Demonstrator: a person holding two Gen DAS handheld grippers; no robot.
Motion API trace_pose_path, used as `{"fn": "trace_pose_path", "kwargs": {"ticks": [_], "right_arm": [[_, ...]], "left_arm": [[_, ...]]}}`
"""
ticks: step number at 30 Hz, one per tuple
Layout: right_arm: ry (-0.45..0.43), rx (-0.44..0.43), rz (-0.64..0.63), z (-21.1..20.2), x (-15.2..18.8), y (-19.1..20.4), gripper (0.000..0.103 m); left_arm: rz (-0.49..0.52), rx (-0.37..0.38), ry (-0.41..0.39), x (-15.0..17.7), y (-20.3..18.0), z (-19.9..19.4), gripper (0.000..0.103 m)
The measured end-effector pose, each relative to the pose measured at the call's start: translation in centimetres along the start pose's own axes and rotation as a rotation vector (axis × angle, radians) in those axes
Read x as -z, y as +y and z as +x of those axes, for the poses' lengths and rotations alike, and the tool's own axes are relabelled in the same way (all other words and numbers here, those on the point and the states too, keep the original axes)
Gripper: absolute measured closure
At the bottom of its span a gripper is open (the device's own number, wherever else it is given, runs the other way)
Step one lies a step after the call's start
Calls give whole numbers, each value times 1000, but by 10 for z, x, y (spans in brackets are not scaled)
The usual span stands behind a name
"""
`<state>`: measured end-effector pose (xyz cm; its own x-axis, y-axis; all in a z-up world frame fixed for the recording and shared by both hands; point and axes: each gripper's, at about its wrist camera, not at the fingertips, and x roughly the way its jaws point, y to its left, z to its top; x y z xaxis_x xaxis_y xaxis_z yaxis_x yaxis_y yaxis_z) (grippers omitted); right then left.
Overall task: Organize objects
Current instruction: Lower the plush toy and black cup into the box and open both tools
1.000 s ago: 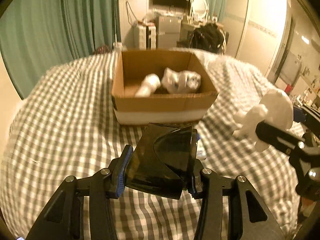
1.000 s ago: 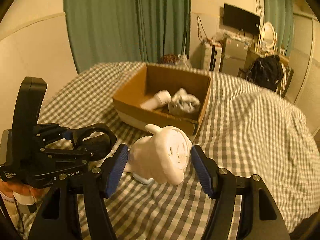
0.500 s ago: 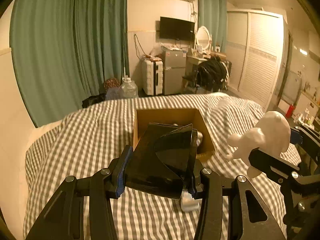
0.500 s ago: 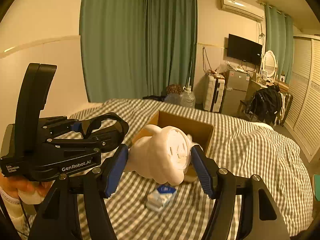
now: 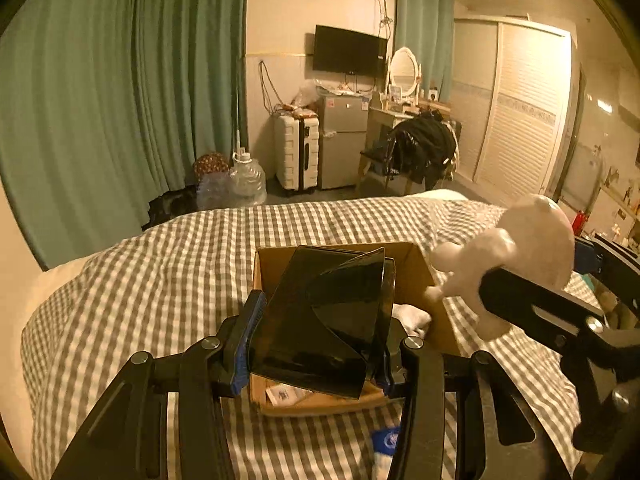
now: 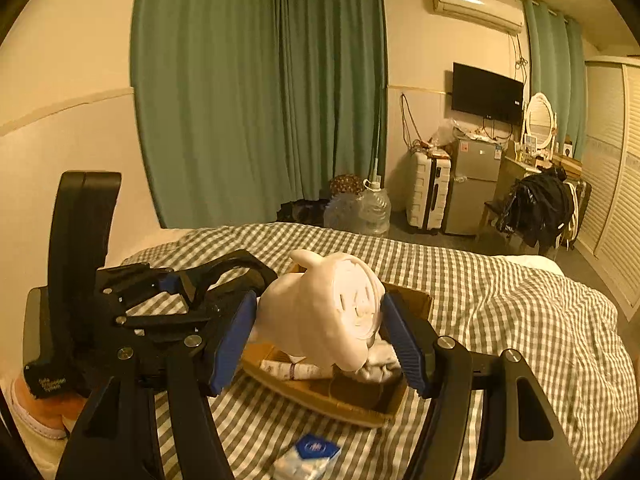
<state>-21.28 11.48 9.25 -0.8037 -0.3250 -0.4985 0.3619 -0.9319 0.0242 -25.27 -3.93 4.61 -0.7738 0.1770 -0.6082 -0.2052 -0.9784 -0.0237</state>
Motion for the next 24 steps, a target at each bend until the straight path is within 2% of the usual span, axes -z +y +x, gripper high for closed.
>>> {"fn": "trace_pose_path", "kwargs": {"ticks": [8,14,20,24], "right_arm": [[66,1,36,80,-10,-29,38],[118,13,39,131,-8,-46,38],[207,-24,105,166,19,-61,38],[197,20,93,164,22,-65,38]], "left_arm": [[6,-7,63,-12,8,81,55],[90,27,86,1,6,127,55],[107,32,141,17,7,146,55],[107,33,150,24,3,146,55]]}}
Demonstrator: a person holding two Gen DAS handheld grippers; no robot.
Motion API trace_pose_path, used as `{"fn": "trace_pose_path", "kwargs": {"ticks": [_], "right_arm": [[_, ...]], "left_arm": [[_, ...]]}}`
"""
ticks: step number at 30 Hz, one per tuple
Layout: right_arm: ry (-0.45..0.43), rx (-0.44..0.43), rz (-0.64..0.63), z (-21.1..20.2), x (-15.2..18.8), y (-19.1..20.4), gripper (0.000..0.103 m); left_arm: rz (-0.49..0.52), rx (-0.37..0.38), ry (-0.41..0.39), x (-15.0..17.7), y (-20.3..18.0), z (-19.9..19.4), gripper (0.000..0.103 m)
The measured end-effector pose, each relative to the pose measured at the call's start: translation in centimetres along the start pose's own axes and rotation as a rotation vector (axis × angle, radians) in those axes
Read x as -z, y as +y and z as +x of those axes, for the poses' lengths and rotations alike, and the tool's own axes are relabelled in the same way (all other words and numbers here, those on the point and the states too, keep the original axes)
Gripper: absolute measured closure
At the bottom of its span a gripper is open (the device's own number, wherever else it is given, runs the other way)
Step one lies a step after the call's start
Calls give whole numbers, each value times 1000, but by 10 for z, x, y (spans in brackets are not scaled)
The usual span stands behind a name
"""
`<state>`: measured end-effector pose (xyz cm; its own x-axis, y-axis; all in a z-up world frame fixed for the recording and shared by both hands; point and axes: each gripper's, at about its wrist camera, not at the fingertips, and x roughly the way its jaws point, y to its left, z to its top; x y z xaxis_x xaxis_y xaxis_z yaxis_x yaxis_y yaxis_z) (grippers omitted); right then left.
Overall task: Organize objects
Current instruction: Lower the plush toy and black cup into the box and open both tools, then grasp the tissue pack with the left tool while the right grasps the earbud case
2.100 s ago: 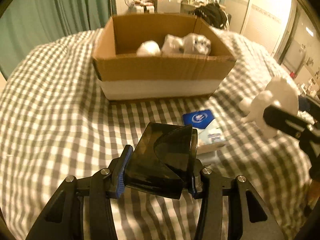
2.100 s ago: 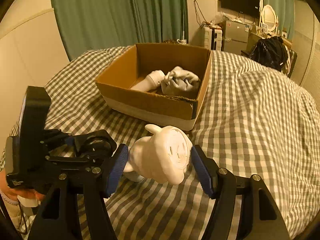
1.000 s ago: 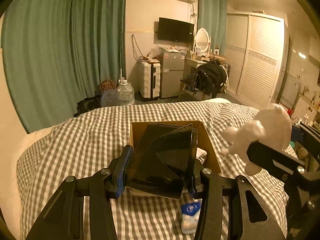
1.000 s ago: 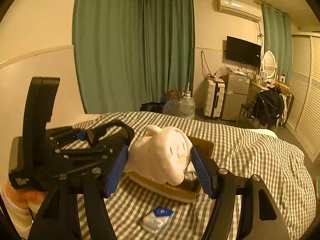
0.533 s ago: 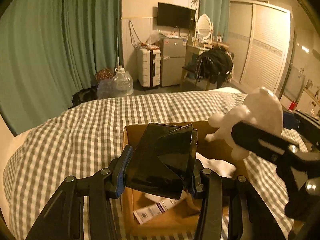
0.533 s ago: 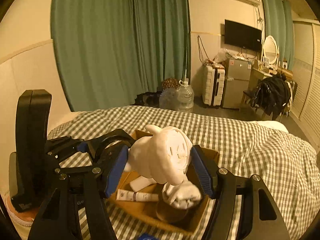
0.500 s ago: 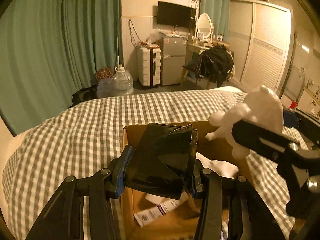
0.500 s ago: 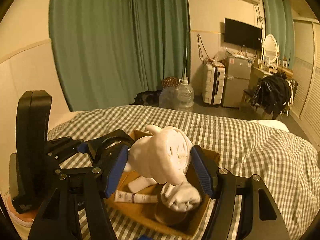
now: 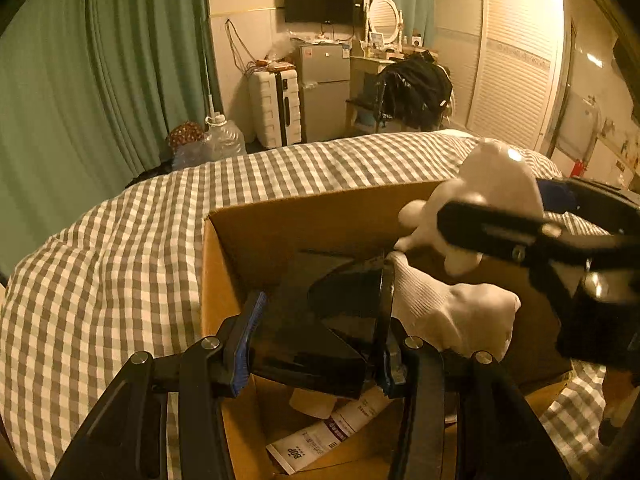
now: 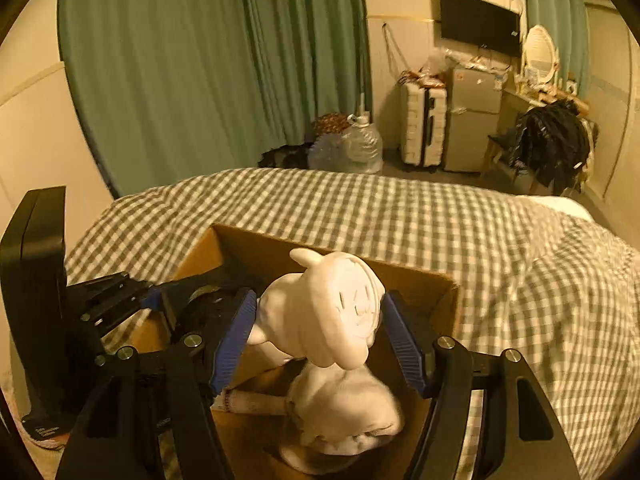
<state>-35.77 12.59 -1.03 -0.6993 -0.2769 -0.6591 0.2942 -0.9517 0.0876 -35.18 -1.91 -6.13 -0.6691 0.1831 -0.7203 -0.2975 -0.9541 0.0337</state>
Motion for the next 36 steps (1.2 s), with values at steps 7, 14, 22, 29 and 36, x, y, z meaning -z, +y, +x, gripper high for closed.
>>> {"fn": "trace_pose_path", "kwargs": {"ticks": [7,14,22,29,36], "right_arm": [[-58,-13,81,-12,1,-18,25],[-178,21,108,-49,7,-28,18],[-165,92,105,-74,43,-18,17],[-107,139,53,-94,90,-8,17],[-3,175,23,-103,134,-2,17]], "left_arm": [[-3,13,-33,11,-5,-15,26],[-97,15,-52,32,2,-40,16],[-141,-40,-77,58,-7,-77,15],[-142,-44,-49,88,-29,-94,15],[-142,-45,-2,119,-39,-101,15]]}}
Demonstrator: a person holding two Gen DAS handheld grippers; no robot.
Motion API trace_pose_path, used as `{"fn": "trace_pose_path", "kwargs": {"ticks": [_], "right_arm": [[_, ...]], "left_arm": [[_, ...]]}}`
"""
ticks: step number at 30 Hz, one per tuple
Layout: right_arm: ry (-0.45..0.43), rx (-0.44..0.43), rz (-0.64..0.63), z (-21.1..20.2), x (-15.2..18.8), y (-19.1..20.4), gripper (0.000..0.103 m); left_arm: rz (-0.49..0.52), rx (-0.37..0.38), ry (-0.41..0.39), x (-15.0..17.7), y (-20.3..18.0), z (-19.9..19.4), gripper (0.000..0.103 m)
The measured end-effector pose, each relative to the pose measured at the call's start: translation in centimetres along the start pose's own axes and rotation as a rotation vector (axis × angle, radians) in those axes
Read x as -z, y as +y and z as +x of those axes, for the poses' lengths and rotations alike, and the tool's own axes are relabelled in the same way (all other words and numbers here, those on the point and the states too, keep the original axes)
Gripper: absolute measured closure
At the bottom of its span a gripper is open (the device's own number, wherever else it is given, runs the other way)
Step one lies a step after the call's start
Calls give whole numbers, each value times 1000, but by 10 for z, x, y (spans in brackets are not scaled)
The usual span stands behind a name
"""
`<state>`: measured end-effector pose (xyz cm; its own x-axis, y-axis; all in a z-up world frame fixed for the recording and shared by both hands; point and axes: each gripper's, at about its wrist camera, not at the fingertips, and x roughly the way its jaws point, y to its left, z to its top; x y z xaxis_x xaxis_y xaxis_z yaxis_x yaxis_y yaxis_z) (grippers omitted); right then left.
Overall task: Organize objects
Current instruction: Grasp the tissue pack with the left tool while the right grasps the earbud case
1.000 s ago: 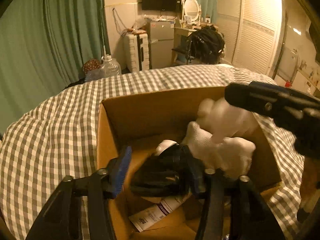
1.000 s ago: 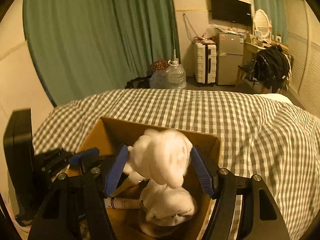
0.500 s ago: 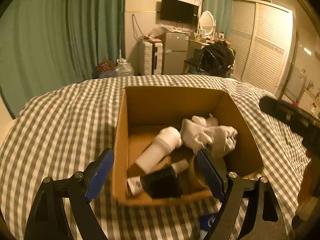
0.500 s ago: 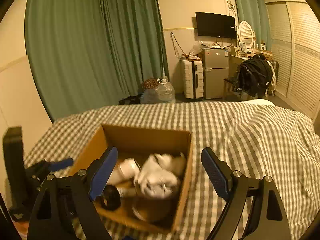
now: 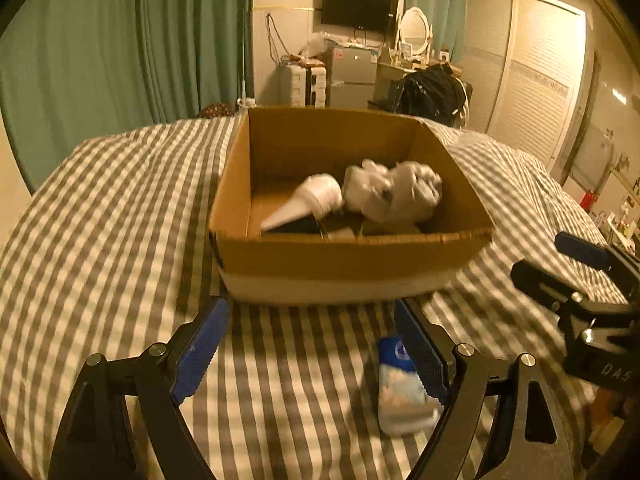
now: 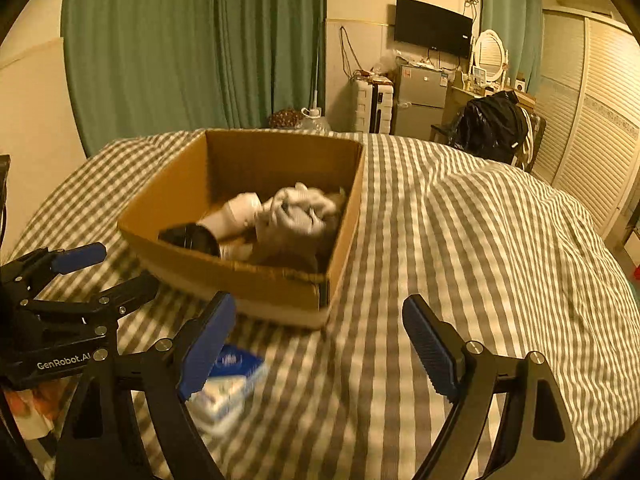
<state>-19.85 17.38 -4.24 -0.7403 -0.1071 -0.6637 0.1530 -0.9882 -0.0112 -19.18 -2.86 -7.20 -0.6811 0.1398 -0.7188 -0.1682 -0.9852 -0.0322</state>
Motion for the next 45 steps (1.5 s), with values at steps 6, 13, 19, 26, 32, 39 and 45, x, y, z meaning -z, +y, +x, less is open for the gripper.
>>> {"fn": "trace_pose_path", "kwargs": {"ticks": [6,13,19,26,32,39,45], "right_arm": [[56,14,16,-6,20,-5,17],[112,30,52,1,26,-9,17],[136,19,67,6,27,-12,17],[161,16,71,12,27,-12,17],[164,26,68,11,27,-12,17],[154,44,20,9,27,1,17],[184,-31,-61,17,33,31,17]], "left_arm": [[23,18,62,25,-14,6,15],[73,81,133,40,-42,23,15],[53,130,192,43,-50,47,15],[48,222,250,45,-61,70,48],[46,198,216,45,-58,58,71],[21,30,132,37,-19,23,79],[17,-25,125,37,1,13,79]]}}
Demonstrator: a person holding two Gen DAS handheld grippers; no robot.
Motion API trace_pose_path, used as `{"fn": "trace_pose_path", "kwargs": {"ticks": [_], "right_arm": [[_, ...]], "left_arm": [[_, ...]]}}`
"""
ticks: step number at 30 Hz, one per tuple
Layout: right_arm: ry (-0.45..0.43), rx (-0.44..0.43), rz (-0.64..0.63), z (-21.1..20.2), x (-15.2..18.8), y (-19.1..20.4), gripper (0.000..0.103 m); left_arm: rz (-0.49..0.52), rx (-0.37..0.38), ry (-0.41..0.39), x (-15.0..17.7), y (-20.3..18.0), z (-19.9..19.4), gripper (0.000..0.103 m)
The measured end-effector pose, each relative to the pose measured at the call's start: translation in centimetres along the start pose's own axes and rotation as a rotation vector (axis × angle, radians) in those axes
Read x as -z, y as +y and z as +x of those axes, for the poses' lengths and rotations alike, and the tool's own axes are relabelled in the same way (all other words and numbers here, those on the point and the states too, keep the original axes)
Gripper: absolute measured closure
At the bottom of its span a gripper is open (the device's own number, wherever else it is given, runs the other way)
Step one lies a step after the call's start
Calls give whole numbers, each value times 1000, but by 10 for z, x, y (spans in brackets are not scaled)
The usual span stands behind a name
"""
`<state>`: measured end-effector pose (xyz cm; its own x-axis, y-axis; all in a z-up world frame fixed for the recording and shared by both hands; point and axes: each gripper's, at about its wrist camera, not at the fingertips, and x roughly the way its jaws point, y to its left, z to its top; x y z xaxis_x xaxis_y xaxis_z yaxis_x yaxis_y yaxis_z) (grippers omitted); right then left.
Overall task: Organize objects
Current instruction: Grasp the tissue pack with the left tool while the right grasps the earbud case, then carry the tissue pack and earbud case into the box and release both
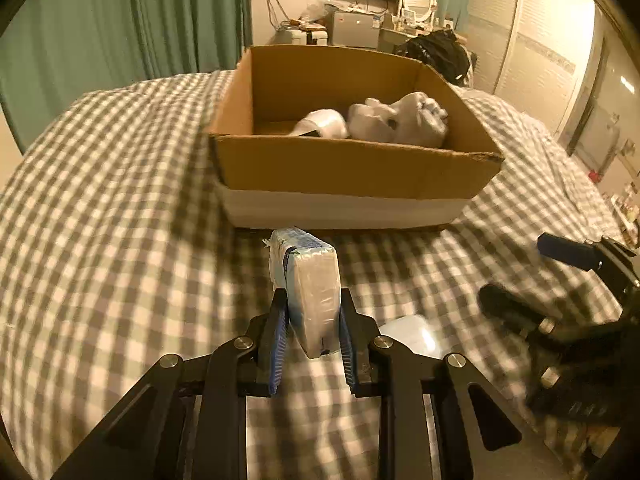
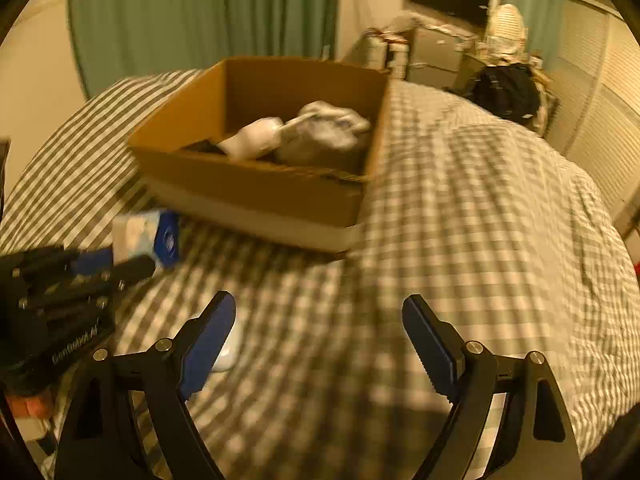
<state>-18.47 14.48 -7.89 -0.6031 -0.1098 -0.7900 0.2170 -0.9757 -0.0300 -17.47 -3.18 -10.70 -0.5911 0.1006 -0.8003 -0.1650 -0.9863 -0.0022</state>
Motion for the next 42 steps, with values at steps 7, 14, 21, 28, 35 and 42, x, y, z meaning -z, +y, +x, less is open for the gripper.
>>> {"fn": "trace_pose_path", "kwargs": {"ticks": [7,14,21,28,35,42], "right_arm": [[128,-101,-95,36,9,45,17],[256,-140,-155,72,17,70,42],[237,-153,-149,66,20,72,49],[134,-161,-90,30,13,60,49],[18,-144,-52,-20,0,45,49],[-117,-136,-67,-78,-20,40,49]], "left_arm": [[-16,-48,-12,2,27,-9,79],[-8,-44,-7,4,25,-4,79],[-5,-48,-33,9,21,-16,80],[-5,-48,-77,14,20,-42,80],[-2,-13,-155,11,16,-82,80],[9,40,-211,-10,13,-116,80]]}}
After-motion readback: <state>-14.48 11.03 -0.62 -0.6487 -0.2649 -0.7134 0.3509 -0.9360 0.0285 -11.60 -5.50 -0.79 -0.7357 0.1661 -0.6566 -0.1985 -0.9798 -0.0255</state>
